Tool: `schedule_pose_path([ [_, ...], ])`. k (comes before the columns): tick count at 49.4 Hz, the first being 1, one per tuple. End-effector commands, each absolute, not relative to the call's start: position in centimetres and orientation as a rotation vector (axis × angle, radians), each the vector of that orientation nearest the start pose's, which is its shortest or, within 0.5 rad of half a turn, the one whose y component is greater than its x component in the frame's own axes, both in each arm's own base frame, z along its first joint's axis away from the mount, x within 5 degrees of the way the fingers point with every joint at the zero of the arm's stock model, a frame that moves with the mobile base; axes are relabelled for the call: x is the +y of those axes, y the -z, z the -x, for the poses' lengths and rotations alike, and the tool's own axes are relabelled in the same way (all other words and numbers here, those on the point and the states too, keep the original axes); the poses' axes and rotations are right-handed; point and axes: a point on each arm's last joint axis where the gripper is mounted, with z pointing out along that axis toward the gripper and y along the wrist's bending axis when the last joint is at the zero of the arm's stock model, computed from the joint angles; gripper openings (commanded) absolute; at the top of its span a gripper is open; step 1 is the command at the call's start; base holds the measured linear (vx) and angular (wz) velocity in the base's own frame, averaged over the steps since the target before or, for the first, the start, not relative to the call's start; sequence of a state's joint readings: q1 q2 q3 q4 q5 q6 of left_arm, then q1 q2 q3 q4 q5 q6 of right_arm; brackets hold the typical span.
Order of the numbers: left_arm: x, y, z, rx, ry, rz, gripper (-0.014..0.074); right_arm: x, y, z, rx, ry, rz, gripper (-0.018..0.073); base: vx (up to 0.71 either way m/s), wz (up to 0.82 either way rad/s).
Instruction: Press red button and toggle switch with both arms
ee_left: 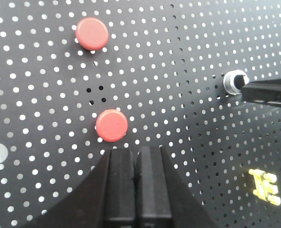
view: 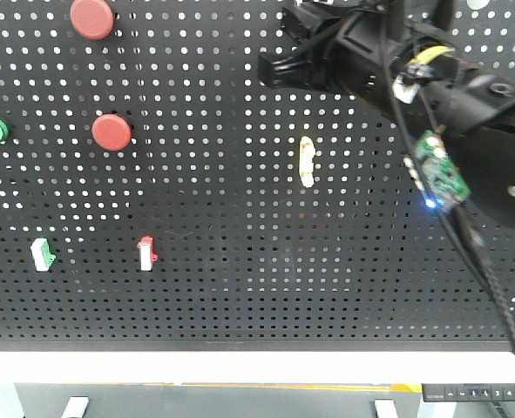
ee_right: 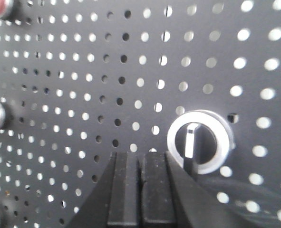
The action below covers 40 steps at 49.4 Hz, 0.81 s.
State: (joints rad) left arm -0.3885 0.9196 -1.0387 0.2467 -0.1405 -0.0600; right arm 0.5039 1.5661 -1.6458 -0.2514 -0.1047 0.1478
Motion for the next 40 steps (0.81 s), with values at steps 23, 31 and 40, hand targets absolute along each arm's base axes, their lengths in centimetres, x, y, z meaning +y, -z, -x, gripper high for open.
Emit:
schedule_pose_path([
  [23, -7.3, -48.8, -16.5, 1.079, 0.229, -0.357, -0.0001, 16.0, -53.0, -31.5, 1.150, -0.312, 0.367, -0.0003, 0.00, 0.00],
  [31, -7.3, -48.8, -16.5, 1.079, 0.229, -0.357, -0.0001, 15.0, -53.4, -31.2, 1.166, -0.290, 0.353, -0.0003, 0.00, 0.00],
  [40, -7.3, -48.8, -16.5, 1.078, 0.229, -0.357, -0.0001, 15.0, -53.4, -31.2, 1.167, -0.283, 0.357, -0.0003, 0.00, 0.00],
])
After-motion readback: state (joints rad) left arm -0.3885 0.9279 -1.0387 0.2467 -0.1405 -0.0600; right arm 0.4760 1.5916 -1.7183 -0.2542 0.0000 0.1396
